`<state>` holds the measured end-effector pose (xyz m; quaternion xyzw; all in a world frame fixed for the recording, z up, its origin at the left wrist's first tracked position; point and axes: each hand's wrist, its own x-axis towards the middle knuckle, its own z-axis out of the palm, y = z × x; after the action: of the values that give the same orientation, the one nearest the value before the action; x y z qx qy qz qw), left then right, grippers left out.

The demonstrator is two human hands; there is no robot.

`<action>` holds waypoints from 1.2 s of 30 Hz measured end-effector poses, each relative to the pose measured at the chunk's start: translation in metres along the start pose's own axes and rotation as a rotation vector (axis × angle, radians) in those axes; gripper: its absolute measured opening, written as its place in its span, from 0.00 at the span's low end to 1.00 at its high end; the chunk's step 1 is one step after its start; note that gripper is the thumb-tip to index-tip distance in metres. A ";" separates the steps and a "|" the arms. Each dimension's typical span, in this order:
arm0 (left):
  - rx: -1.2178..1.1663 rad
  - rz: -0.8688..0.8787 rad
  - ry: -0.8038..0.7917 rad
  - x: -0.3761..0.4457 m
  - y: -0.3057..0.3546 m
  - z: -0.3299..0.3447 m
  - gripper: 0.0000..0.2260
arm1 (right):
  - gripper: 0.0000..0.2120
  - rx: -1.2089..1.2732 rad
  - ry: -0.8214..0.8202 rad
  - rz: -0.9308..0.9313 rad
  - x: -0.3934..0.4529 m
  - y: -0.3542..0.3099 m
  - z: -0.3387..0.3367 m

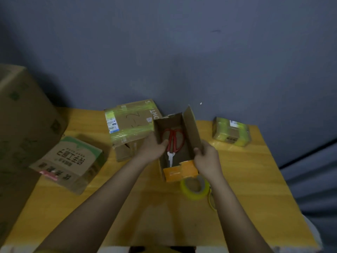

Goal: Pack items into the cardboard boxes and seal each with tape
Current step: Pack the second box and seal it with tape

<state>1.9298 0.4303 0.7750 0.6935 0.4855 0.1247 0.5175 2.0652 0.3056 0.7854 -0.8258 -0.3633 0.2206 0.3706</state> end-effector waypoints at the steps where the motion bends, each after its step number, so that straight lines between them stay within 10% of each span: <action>1: 0.015 -0.011 0.028 -0.006 -0.006 -0.006 0.13 | 0.13 0.057 -0.013 0.042 -0.011 0.001 0.008; 14: -0.039 -0.261 -0.114 -0.062 -0.117 -0.044 0.09 | 0.16 -0.042 -0.203 0.189 -0.081 0.036 0.111; 25: 0.000 -0.400 -0.021 -0.047 -0.155 -0.039 0.39 | 0.10 -0.030 -0.135 0.199 -0.070 0.050 0.125; 31: 0.790 -0.139 0.087 -0.049 -0.130 -0.028 0.52 | 0.11 -0.226 -0.061 0.095 -0.060 0.053 0.111; 36: 0.924 -0.147 -0.049 -0.036 -0.118 -0.015 0.59 | 0.15 -0.226 -0.086 0.145 -0.035 0.053 0.098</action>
<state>1.8378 0.4099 0.6942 0.8177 0.5258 -0.1581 0.1732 2.0041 0.2991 0.6866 -0.8761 -0.3409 0.2396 0.2426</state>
